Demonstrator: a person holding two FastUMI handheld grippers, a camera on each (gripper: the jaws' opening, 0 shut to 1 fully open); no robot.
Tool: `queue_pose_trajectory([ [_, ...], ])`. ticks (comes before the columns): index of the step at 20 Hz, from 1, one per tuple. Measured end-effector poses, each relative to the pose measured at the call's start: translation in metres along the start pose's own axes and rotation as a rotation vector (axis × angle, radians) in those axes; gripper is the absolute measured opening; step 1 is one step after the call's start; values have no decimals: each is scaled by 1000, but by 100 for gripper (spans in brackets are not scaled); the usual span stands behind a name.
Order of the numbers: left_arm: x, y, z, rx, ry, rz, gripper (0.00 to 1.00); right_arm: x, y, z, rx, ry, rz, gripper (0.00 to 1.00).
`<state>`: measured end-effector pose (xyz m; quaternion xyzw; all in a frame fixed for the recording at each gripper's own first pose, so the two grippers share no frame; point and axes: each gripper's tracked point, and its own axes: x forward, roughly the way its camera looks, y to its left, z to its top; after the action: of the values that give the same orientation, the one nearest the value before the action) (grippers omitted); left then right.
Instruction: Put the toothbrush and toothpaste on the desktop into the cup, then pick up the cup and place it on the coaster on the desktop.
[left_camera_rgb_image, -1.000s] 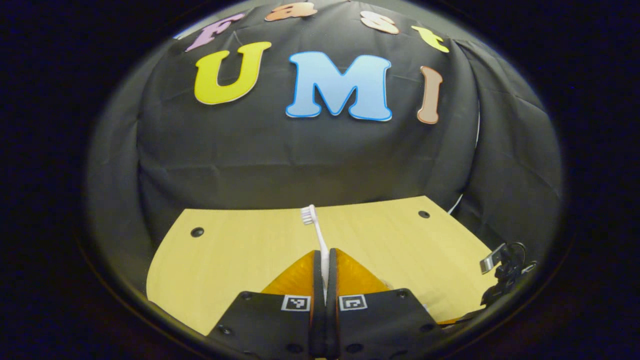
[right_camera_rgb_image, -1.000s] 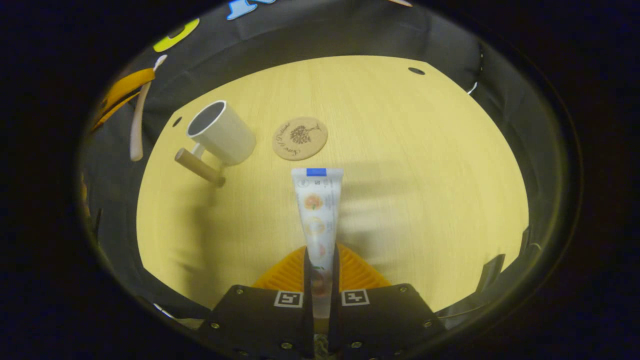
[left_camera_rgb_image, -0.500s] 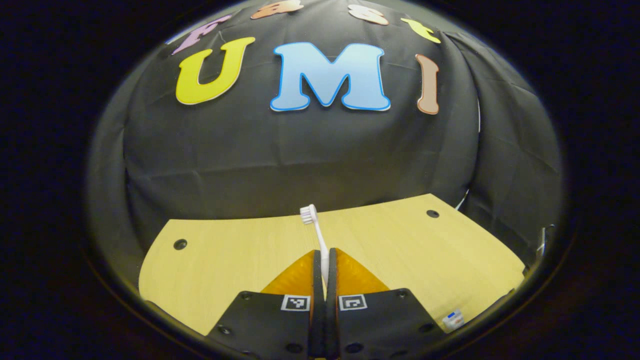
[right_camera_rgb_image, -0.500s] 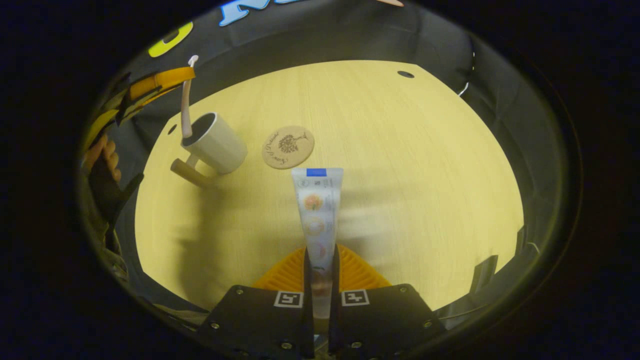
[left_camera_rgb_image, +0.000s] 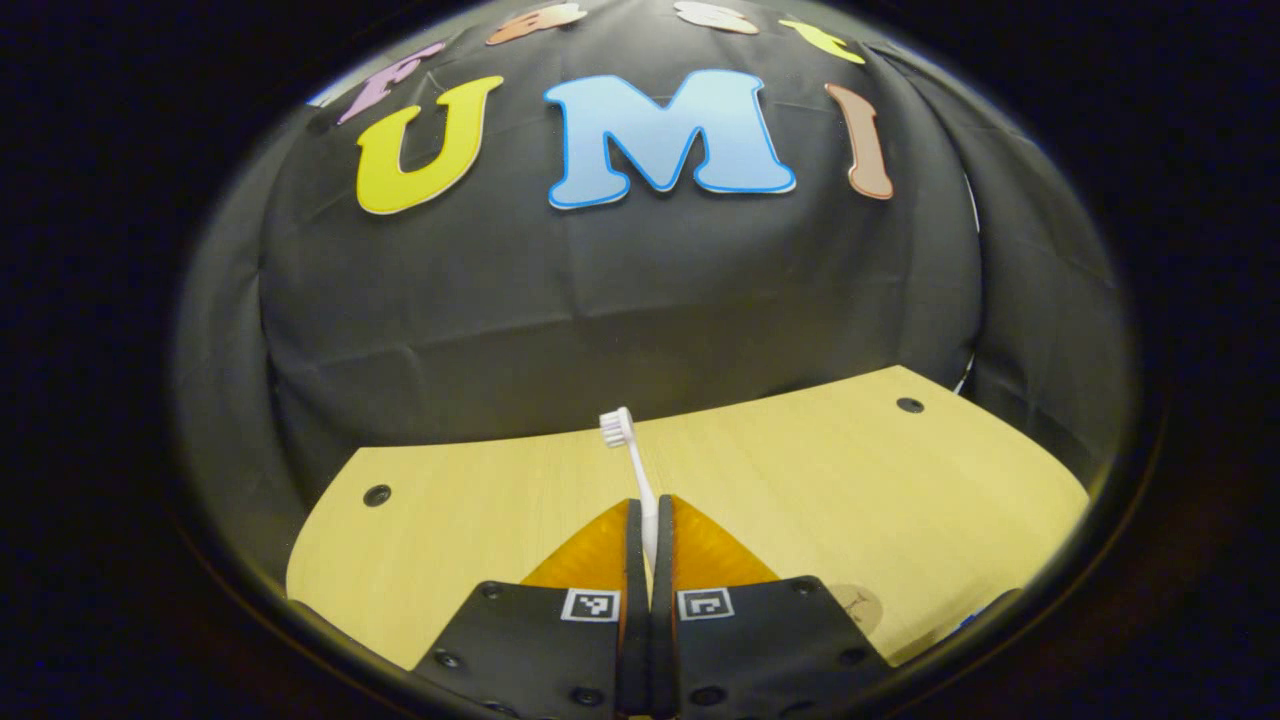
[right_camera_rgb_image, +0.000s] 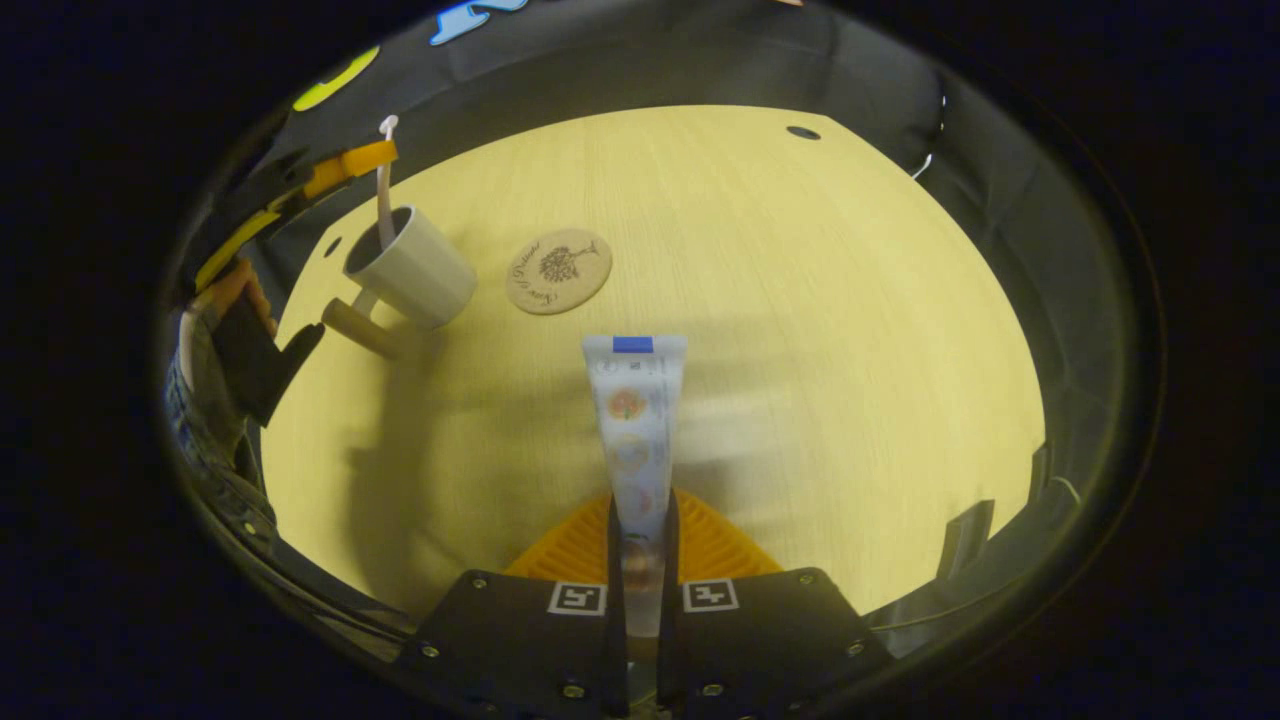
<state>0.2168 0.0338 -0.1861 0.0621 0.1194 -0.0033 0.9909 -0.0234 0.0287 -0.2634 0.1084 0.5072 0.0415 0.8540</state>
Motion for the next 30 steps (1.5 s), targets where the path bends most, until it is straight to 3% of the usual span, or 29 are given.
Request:
queue_pose_trajectory([
  [1, 0, 0, -4, 0, 4, 5, 13, -1, 0, 1, 1, -1, -1, 13],
  [3, -3, 2, -12, -9, 17, 16, 7, 1, 0, 0, 0, 0, -4, 13],
  [6, -9, -1, -18, -18, 25, 9, 18, -3, 0, 4, 0, -12, -3, 13],
  [7, -11, 0, -17, -19, 25, 13, 13, -5, 1, 5, 0, -18, -2, 13],
  [8, -14, 0, -17, -19, 26, 10, 13, -6, 1, 8, 0, -25, -1, 13],
  [9, -18, 0, -20, -22, 29, 10, 19, -7, 3, 10, 1, -32, 1, 13],
  [10, -20, 0, -21, -25, 32, 9, 14, -8, 4, 13, 3, -41, 4, 13],
  [12, -26, 0, -25, -28, 43, 7, 22, -10, 8, 22, 5, -69, 11, 13],
  [15, -37, 3, -31, -36, 59, 5, 24, -18, 14, 45, 15, -133, 20, 13],
  [16, -39, 4, -31, -38, 62, 7, 32, -21, 18, 54, 26, -157, 30, 13],
  [19, -55, 10, -35, -49, 67, 4, 32, -28, 31, 87, 58, -227, 61, 13],
  [20, -60, 12, -36, -51, 69, 1, 24, -29, 34, 98, 62, -252, 64, 13],
  [21, -63, 14, -37, -51, 71, -2, 32, -30, 38, 108, 61, -277, 69, 13],
  [24, -73, 20, -42, -50, 79, -7, 32, -35, 63, 144, 71, -354, 116, 13],
  [25, -76, 22, -45, -52, 85, -12, 23, -37, 71, 154, 76, -372, 134, 13],
  [26, -80, 25, -47, -51, 89, -16, 24, -38, 80, 165, 80, -388, 150, 13],
  [27, -84, 28, -50, -48, 95, -20, 33, -36, 89, 173, 82, -403, 163, 12],
  [28, -88, 31, -53, -45, 101, -24, 24, -36, 97, 182, 83, -418, 178, 12],
  [30, -94, 38, -58, -46, 110, -28, 24, -36, 115, 198, 100, -451, 223, 13],
])
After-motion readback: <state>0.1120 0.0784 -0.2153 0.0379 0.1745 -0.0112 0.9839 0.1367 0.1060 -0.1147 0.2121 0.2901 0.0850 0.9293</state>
